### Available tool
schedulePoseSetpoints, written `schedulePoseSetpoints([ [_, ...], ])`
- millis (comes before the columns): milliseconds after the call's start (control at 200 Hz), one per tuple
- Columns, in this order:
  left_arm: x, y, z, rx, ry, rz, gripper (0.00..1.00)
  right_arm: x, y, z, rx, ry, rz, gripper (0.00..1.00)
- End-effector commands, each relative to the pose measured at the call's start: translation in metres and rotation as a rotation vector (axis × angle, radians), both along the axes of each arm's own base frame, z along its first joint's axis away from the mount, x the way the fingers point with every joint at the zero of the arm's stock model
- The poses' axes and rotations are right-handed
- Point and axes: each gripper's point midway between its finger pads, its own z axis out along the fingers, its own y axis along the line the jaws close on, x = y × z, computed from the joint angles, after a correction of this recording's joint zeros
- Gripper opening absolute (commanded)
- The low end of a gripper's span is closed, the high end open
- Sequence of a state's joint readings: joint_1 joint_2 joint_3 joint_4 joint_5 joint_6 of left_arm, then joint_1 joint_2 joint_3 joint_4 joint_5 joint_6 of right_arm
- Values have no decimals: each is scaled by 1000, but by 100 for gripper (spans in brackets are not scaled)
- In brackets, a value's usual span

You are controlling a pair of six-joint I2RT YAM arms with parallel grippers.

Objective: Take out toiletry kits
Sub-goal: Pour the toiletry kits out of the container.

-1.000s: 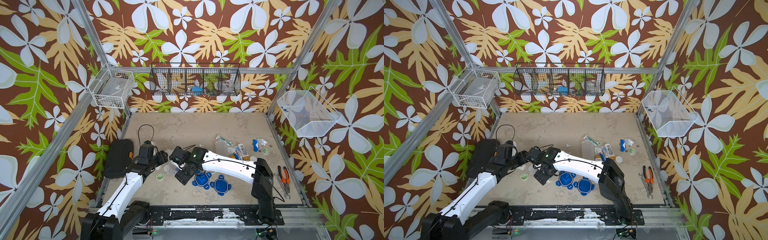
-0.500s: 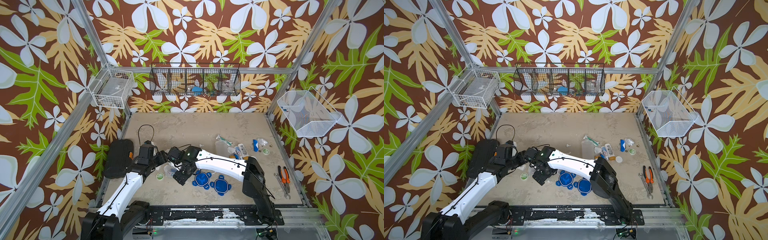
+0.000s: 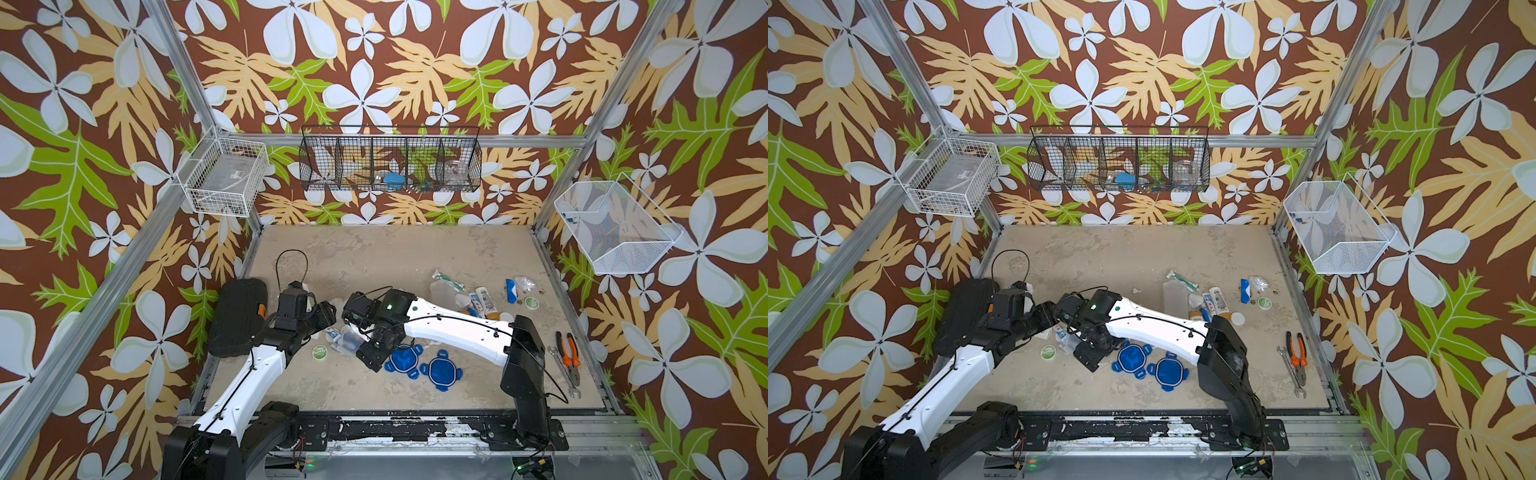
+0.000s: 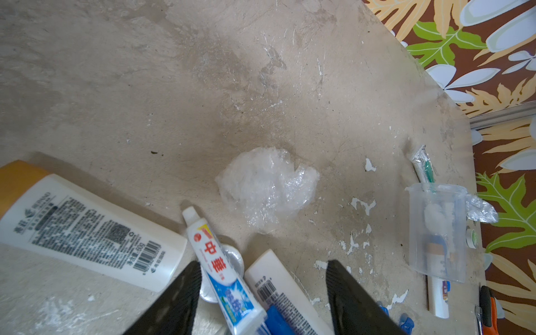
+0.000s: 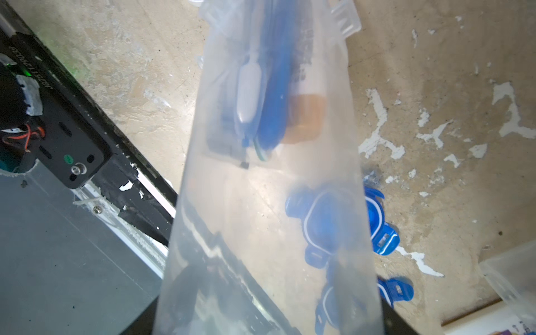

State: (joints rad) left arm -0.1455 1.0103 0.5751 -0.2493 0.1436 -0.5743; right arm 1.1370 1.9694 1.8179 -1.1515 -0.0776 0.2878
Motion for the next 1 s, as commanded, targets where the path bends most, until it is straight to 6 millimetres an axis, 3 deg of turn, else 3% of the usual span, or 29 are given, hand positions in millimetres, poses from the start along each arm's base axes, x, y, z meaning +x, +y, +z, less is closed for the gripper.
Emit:
schedulePoseSetpoints([
  [0, 2, 0, 2, -5, -12, 1, 71, 1, -8, 10, 9, -22, -17, 59],
  [440, 3, -1, 1, -9, -3, 4, 71, 0, -23, 50, 111, -73, -48, 59],
  [636, 3, -1, 0, -11, 0, 7, 71, 11, -30, 64, 153, -120, -96, 58],
  [806, 4, -2, 4, -23, -7, 8, 71, 49, -44, 68, 206, -214, -230, 58],
  [996, 6, -7, 8, -57, -20, 2, 71, 123, -68, 26, 312, -348, -453, 58],
])
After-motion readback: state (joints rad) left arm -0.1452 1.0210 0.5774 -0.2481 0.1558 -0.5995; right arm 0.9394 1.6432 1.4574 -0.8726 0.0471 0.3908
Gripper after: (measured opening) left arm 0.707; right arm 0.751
